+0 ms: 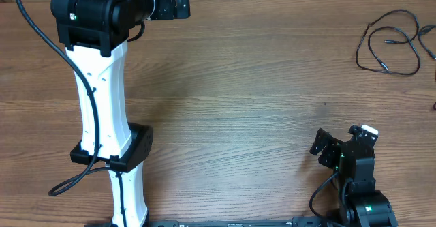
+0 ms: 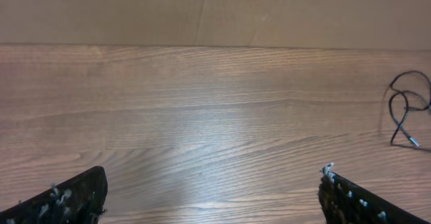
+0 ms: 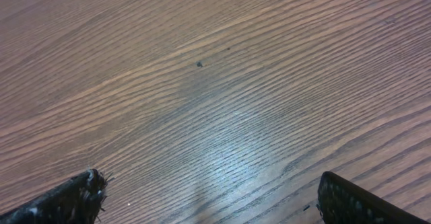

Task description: Untangle cables

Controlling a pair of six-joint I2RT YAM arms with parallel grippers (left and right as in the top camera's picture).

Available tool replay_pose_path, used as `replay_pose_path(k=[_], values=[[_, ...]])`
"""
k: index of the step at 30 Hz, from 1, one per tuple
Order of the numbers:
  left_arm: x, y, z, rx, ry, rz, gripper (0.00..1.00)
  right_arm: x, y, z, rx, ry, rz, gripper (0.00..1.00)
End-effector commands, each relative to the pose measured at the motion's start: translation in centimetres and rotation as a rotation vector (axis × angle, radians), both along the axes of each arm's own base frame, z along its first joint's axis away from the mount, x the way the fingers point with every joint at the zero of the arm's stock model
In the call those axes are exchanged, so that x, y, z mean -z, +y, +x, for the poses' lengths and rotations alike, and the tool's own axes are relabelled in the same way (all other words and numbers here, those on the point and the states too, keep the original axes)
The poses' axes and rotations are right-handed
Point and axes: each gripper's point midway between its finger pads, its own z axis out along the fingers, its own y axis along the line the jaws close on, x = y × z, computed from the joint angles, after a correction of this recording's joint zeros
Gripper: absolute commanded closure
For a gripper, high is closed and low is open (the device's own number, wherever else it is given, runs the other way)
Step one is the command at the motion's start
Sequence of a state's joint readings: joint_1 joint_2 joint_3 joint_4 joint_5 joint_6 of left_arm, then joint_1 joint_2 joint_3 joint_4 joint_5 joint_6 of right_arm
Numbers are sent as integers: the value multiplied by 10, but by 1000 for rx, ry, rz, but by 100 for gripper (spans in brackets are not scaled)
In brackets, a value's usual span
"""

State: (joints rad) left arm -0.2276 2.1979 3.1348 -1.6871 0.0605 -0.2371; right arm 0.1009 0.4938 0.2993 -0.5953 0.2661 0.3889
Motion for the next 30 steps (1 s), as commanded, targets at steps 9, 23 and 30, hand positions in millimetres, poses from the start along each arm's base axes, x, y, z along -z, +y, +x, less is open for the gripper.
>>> replay_pose_path(k=[9,23,30], values=[[13,-9,13,90,-41,298,0,-1,-1,0,5,-7,-3,0],[64,-26,7,143,-166,204,0,-1,-1,0,5,-7,-3,0],[110,-8,-38,122,-254,186,0,-1,-1,0,5,-7,-3,0]])
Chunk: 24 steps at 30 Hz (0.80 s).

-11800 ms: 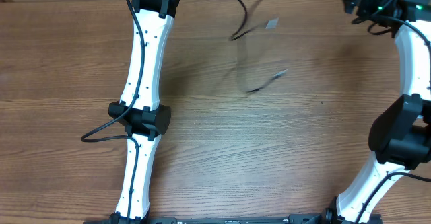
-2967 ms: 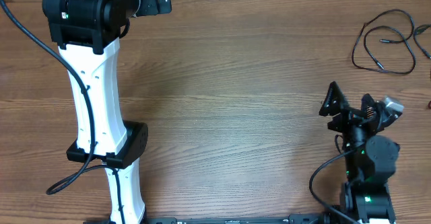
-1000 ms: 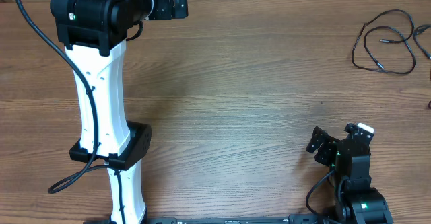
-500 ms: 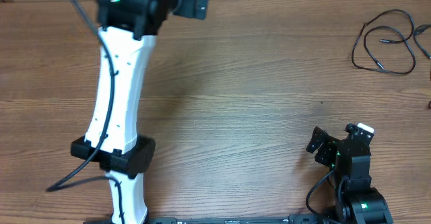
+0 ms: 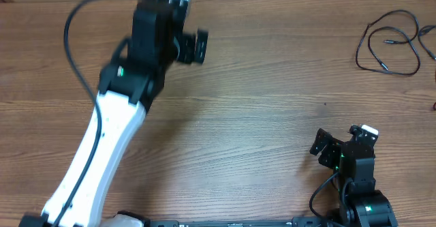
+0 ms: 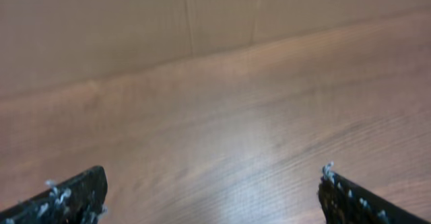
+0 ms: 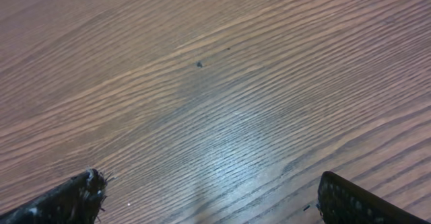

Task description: Untangle cables

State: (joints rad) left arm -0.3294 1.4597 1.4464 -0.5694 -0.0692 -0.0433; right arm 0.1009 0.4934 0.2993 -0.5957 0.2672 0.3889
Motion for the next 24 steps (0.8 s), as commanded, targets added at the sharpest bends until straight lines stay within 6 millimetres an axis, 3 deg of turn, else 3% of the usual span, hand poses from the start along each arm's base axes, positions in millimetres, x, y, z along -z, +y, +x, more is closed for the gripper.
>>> replay_pose_path(k=[1,6,14,24], values=[[20,15,-26,1,-46,1,0,-1,0,0,4,-7,-2,0],[45,34,-60,-19,-141,-31,0,-1,0,0,4,-7,-2,0],[68,71,-112,-85,-319,-75,0,-1,0,0,4,-7,-2,0],[99,112,-155,-196,-510,-97,0,-1,0,0,4,-7,-2,0]])
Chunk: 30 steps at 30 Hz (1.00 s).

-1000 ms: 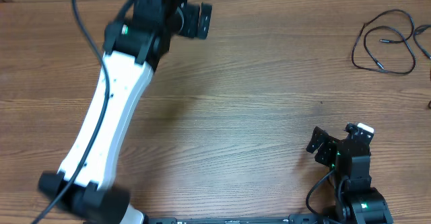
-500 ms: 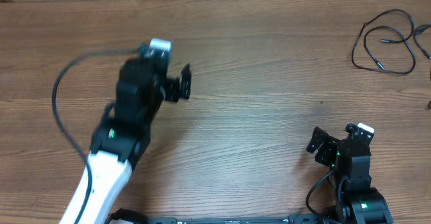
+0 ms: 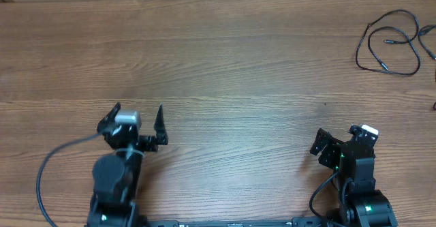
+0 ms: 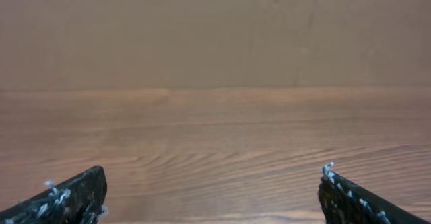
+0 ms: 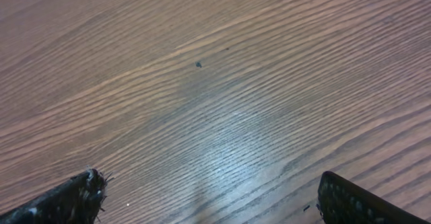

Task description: Untangle cables

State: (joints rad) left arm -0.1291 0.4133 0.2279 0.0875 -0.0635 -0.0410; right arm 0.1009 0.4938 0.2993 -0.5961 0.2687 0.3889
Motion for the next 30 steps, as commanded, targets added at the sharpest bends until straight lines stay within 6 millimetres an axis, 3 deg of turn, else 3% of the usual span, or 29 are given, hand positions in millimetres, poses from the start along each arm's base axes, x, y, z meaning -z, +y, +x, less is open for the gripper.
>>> replay_pose_path(k=[1,6,14,17,30], values=[[15,8,-9,-18,-49,13,0,-1,0,0,3,-8,-1,0],[37,10,-16,-20,-79,9,0,-1,0,0,3,-8,-1,0],[76,16,-25,-16,71,160,0,-1,0,0,3,-8,-1,0],[75,17,-25,-6,62,257,0,-1,0,0,3,-8,-1,0],[68,23,-25,-36,37,262,0,-1,0,0,3,-8,-1,0]])
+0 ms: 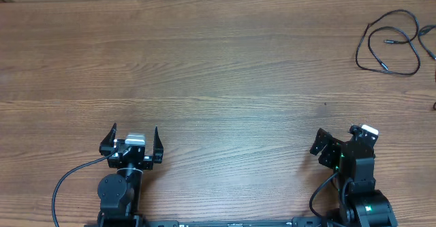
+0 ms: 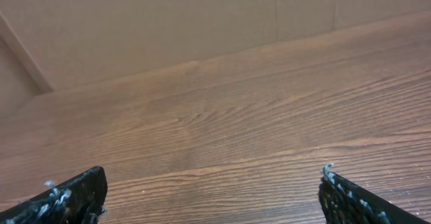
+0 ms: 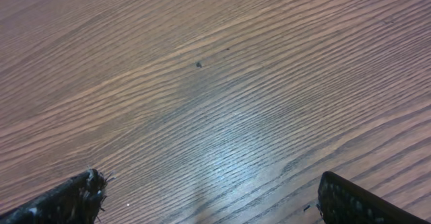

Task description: Untangle cables

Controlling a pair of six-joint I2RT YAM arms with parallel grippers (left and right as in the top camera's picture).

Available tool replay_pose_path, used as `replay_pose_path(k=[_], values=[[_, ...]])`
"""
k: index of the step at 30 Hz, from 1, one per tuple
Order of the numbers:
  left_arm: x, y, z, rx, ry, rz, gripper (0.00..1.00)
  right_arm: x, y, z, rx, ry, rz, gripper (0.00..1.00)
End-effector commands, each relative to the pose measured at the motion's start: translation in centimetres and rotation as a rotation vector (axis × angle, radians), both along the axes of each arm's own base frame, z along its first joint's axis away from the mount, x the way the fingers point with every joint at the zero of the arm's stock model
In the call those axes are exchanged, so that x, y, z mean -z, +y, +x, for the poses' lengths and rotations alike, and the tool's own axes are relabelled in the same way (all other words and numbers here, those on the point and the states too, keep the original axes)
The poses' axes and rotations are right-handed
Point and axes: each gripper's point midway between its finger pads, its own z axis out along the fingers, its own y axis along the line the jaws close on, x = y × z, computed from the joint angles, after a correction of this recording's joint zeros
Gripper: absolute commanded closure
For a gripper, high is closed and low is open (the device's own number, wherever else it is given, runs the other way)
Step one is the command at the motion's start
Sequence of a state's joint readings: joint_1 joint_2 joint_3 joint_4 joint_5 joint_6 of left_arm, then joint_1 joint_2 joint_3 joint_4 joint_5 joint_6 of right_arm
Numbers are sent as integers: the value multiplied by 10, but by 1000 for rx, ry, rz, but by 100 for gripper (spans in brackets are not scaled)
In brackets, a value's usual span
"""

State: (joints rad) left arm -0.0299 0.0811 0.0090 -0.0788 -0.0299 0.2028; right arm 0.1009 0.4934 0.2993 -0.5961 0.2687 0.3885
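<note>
A loose tangle of thin black cables [image 1: 394, 41] lies at the table's far right corner in the overhead view; neither wrist view shows it. My left gripper [image 1: 131, 137] is folded back at the near left edge, open, with only bare wood between its fingers [image 2: 74, 196]. At the near right edge my right gripper [image 1: 343, 144] is also open and holds nothing, its fingertips [image 3: 350, 200] wide apart over the wood.
The wooden table [image 1: 225, 84] ends at a brown wall along its far edge [image 2: 168, 22]. A small dark speck [image 3: 199, 64] marks the wood ahead of the right gripper. More black cable ends run off the right edge [image 1: 429, 39].
The left arm has settled a little further back toward the near edge, and its camera now looks toward the far left corner. The right arm and the cables have not moved.
The left arm stood stretched to the table's far left, gripper open. It then swung with the gripper still near the far edge, then lay folded at the near left edge, where it rests now. The right arm and cable tangle stayed put throughout.
</note>
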Motion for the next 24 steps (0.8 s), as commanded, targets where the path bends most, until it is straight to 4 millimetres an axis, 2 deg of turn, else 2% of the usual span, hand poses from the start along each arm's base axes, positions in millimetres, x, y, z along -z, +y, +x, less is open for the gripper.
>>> replay_pose_path(k=[1,22,24], values=[[-1,1,0,1,-8,20,0,-1,0,0,4,-8,-1,0],[-1,1,0,1,-8,20,0,-2,0,0,3,-10,-1,0],[-1,1,0,1,-8,20,0,-8,-2,1,13,-40,2,0]])
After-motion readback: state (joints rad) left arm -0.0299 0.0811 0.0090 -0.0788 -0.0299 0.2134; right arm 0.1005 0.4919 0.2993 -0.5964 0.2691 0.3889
